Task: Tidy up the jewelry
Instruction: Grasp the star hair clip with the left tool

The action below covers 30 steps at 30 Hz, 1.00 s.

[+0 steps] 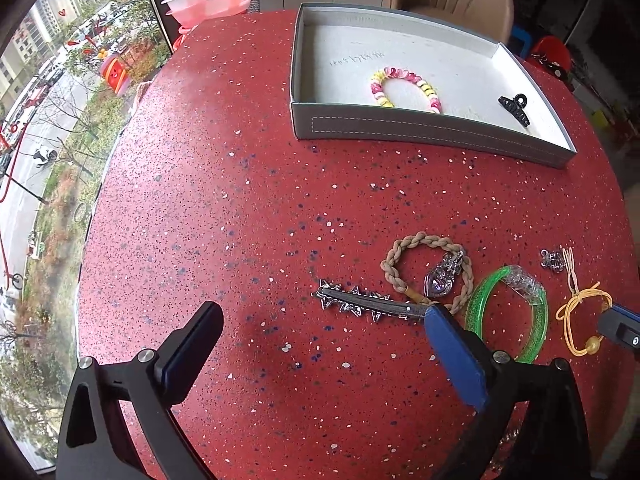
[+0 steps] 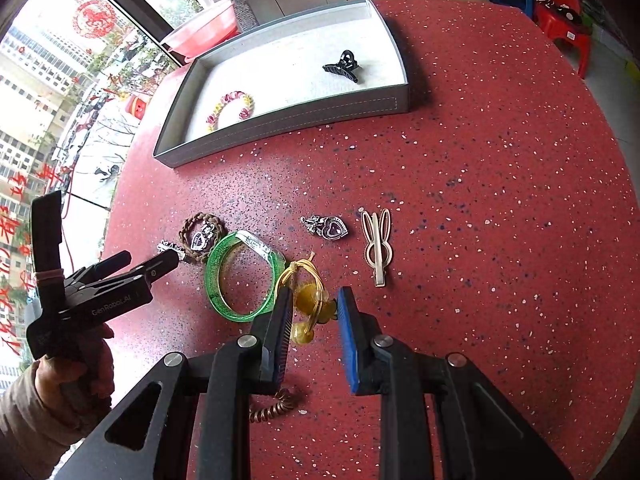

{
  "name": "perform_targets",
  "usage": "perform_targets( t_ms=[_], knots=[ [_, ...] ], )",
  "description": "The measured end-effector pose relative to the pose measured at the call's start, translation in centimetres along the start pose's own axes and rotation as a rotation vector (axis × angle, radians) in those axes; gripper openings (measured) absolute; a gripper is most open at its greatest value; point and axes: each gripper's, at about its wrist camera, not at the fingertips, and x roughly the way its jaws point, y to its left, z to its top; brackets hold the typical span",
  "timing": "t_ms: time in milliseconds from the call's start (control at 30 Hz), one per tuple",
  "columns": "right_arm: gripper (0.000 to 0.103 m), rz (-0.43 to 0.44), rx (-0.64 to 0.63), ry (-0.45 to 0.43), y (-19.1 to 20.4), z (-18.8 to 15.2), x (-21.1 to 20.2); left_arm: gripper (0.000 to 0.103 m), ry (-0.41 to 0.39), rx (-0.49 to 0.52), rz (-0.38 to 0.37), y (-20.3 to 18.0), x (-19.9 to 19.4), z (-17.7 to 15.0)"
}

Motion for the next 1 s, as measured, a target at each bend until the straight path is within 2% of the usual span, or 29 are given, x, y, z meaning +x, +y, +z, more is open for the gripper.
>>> perform_targets(
  t_ms=[100, 167, 233, 367, 467, 633, 800, 867, 900, 967, 1000],
  knots=[
    [0.025, 0.003, 0.009, 0.006, -0.2, -0.1, 0.2, 0.103, 0.032, -0.159, -0.04, 1.4, 0.1, 0.5],
    [0.025, 0.003, 0.007, 0.005, 0.0, -0.1, 0.2, 0.103, 0.047, -0.194, -0.02, 1.5, 0.5, 0.9],
    [0.025, 0.003, 0.0, 0.002, 0.1, -0.1, 0.0, 0.103, 0.067, -0.172, 0.037, 0.6, 1.2, 1.2],
    [0.025, -0.001, -0.011, -0.006, 0.2, -0.1, -0.3, 0.103, 0.068, -0.175, 0.058, 0.6, 0.9, 1.5],
    [0.025, 0.0, -0.005, -0.01, 0.0, -0.1, -0.3, 0.103, 0.067, -0.157, 0.076, 0.9, 0.4, -0.3],
    [0.025, 0.0, 0.002, -0.01, 0.1, -0.1, -0.3, 0.103, 0.052, -0.151, 0.042, 1.1, -0.2, -0.2],
    [0.025, 0.002, -0.007, -0.008, 0.4, 0.0, -0.3, 0.103, 0.049, -0.03, 0.056, -1.2, 0.1, 0.2],
    [0.025, 0.003, -0.006, -0.011, 0.4, 0.1, -0.4, 0.097, 0.069, 0.015, 0.056, -2.1, 0.4, 0.1],
    [0.025, 0.004, -0.005, -0.013, 0.4, 0.1, -0.4, 0.092, 0.05, 0.019, 0.048, -2.4, 0.2, 0.0],
    [0.025, 0.006, -0.002, -0.015, 0.4, 0.2, -0.4, 0.077, 0.029, 0.048, 0.035, -2.9, -0.3, -0.1],
    [0.025, 0.008, 0.0, -0.015, 0.3, 0.3, -0.4, 0.056, 0.012, 0.076, 0.025, -3.3, -0.8, 0.0]
  ],
)
